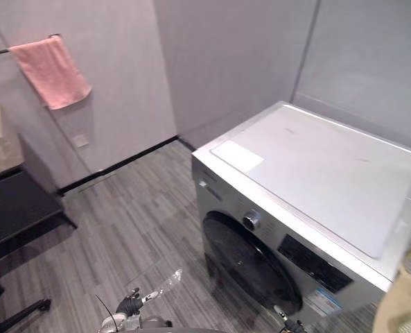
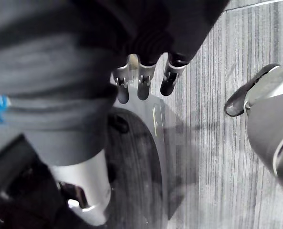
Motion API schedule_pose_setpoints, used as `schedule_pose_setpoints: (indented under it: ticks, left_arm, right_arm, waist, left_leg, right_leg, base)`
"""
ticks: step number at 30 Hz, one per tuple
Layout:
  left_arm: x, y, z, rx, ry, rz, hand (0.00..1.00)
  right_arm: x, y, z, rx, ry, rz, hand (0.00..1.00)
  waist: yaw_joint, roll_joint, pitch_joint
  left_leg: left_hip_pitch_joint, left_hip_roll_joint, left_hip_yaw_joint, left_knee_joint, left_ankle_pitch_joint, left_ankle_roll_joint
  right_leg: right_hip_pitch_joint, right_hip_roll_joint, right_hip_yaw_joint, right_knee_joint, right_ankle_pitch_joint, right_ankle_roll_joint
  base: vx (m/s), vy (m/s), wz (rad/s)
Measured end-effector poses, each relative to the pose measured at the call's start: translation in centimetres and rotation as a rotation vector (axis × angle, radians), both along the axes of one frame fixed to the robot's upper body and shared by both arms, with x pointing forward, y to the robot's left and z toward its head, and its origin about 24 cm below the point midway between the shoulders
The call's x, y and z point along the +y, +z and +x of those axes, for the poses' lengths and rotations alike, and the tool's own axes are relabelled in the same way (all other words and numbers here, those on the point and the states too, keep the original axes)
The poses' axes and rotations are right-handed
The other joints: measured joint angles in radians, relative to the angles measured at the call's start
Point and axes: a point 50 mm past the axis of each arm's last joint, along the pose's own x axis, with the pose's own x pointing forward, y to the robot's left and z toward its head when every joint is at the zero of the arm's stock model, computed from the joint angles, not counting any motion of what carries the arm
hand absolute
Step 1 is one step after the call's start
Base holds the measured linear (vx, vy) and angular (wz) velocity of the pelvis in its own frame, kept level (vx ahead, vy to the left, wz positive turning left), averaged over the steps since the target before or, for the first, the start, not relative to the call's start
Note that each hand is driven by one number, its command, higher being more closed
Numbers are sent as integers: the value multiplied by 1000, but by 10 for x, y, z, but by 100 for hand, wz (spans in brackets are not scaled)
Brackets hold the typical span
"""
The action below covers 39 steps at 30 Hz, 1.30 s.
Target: Pick up the laundry basket with both hands and put the clothes into the washing machine.
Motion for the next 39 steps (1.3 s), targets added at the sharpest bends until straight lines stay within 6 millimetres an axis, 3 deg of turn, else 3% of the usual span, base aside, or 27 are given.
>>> schedule_pose_setpoints:
  ticks: [2,4,5,8,10,11,12,14,16,17,20,21,22,23,24,25,27,31,34,36,38,39]
  left_arm:
    - [1,2,5,-18,-7,6,0]
    - [8,3,5,-19,-10,29,0]
    - [14,0,-4,10,-1,40,0]
    - [14,-2,-13,30,39,30,0]
    - [9,-3,-16,42,17,24,0]
    - [8,-3,-16,42,17,22,0]
    - [10,-3,-13,39,14,26,0]
    - [12,-1,-9,32,11,34,0]
    - [12,-1,-9,31,5,36,0]
    - [12,-1,-8,27,2,37,0]
    - [8,0,-3,14,-39,40,0]
    - [5,1,2,0,-59,39,0]
    - [4,2,4,-2,-74,39,0]
    - [-1,2,8,-13,-84,29,0]
    - [-12,1,9,-18,-96,1,0]
    - [-13,1,9,-15,-102,2,0]
    - [-14,-1,4,7,-112,0,0]
    - [-13,-5,-5,46,-110,0,0]
    - [-9,-4,-3,41,-112,10,0]
    - [-4,-2,0,23,-111,26,0]
    - [-2,-1,1,18,-110,30,0]
    - [-3,-1,2,12,-110,28,0]
  right_arm:
    - [12,-2,4,-13,2,28,0]
    - [25,-3,13,-38,5,59,0]
    - [34,-2,23,-63,6,82,0]
    - [44,-3,27,-80,14,98,0]
    - [42,0,34,-108,43,82,0]
    - [41,1,34,-111,55,74,0]
    - [38,1,31,-114,70,61,0]
    - [40,1,26,-110,102,56,0]
    - [39,1,24,-106,100,55,0]
    - [39,1,22,-104,99,54,0]
    - [38,1,21,-104,90,49,0]
    - [39,0,17,-92,72,56,0]
    - [45,-4,6,-60,35,82,0]
    - [44,-5,1,-47,4,86,0]
    - [39,-7,-8,-17,-18,81,0]
    - [41,-8,-10,-4,-21,88,0]
    - [38,-10,-28,41,-66,94,0]
    - [37,-11,-35,67,-67,101,0]
    - [37,-11,-27,54,-64,104,0]
    - [41,-13,-36,102,-100,139,0]
    - [42,-14,-41,134,-122,157,0]
    - [42,-14,-43,140,-118,157,0]
  waist:
    - [2,-20,14]
    - [27,-53,36]
    - [30,-56,39]
    - [40,-52,36]
    - [31,-30,24]
    - [32,-33,26]
    - [30,-48,32]
    - [28,-58,42]
    - [31,-59,42]
    - [31,-54,45]
    - [29,-39,45]
    - [23,-44,41]
    - [-7,-76,32]
    - [-17,-78,35]
    - [-17,-57,38]
    - [-21,-53,38]
    - [-35,-56,37]
    - [-51,-47,10]
    - [-51,-49,10]
    - [-46,-56,14]
    - [-44,-64,25]
    - [-48,-54,31]
  left_leg:
    - [62,-54,9,-200,23,36]
    - [101,-102,-14,-345,106,48]
    - [118,-114,-21,-388,126,53]
    - [190,-135,-14,-460,124,51]
    - [237,-160,17,-525,81,78]
    - [245,-172,22,-537,54,86]
    - [262,-202,32,-552,34,93]
    - [285,-226,24,-542,33,95]
    - [295,-223,10,-536,30,99]
    - [295,-214,7,-538,30,99]
    - [272,-171,-10,-562,30,98]
    - [265,-162,-23,-602,33,93]
    - [272,-179,-41,-624,52,71]
    - [274,-179,-47,-612,56,64]
    - [314,-146,-61,-635,68,39]
    - [321,-152,-70,-649,100,50]
    - [351,-141,-116,-649,132,5]
    - [342,-126,-160,-619,116,-15]
    - [226,-123,-144,-381,56,-85]
    - [156,-114,-65,-233,58,-91]
    - [149,-105,-8,-195,56,-90]
    - [146,-86,45,-187,25,-50]
  right_leg:
    - [-12,-32,-12,-4,0,1]
    - [-21,-50,-10,-19,12,2]
    - [-19,-52,-2,-21,24,10]
    - [2,-69,22,21,26,12]
    - [-49,-104,31,163,16,30]
    - [-85,-119,44,239,13,35]
    - [-189,-149,94,453,35,60]
    - [-270,-165,149,630,66,53]
    - [-315,-161,159,678,33,67]
    - [-335,-155,156,656,8,72]
    - [-326,-100,146,353,-41,88]
    - [-296,-63,179,160,-34,93]
    - [-275,-78,181,37,41,91]
    - [-271,-77,179,27,48,86]
    - [-263,-47,172,28,72,84]
    - [-264,-53,163,46,92,80]
    - [-230,-47,131,46,79,62]
    - [-196,-31,99,28,46,44]
    - [-150,-44,38,-15,50,23]
    - [-96,-61,-17,-27,56,15]
    - [-55,-75,-57,-49,58,12]
    - [-38,-76,-73,-58,58,11]
  base:
    - [151,88,131]
    - [50,62,72]
    - [21,54,36]
    - [-10,76,2]
    - [-51,103,-7]
    - [47,116,16]
    - [61,104,22]
    - [110,62,42]
    - [64,10,29]
    - [-9,-42,18]
    - [-23,-114,22]
    - [67,-136,65]
    - [125,-141,78]
    - [244,-145,66]
    - [256,-122,27]
    - [241,-120,27]
    - [158,-106,24]
    - [143,-113,18]
    - [166,-69,59]
    - [183,-135,74]
    - [152,-67,58]
    - [110,-41,45]
